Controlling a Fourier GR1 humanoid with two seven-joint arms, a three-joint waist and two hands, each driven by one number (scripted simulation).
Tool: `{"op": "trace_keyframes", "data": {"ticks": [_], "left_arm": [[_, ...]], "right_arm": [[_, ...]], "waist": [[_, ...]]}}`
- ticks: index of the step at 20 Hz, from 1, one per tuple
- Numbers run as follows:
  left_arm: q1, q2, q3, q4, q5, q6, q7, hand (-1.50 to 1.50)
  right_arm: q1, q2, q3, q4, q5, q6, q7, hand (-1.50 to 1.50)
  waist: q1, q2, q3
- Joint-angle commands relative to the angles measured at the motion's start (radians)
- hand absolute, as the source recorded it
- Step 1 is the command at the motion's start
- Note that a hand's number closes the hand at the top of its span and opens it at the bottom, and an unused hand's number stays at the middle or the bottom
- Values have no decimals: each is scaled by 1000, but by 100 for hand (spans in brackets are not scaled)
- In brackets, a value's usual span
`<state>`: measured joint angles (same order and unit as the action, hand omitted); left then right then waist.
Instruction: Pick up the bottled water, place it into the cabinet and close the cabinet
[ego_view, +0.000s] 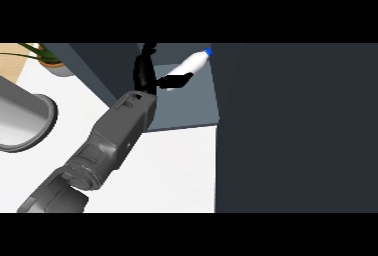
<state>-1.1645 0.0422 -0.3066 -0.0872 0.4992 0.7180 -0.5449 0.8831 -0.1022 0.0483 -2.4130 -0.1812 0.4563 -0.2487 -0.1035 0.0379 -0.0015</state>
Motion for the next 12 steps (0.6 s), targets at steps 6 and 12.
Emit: {"op": "trace_keyframes", "data": {"ticks": [6,12], "left_arm": [[-38,15,45,-48,29,-181,-52,-150],[-57,12,94,-112,63,-312,-129,-150]], "right_arm": [[48,-6,3,-45,-78,33,4,-150],[57,3,20,-68,-73,19,35,-150]], "waist": [[1,-4,-1],[42,-17,0]]}}
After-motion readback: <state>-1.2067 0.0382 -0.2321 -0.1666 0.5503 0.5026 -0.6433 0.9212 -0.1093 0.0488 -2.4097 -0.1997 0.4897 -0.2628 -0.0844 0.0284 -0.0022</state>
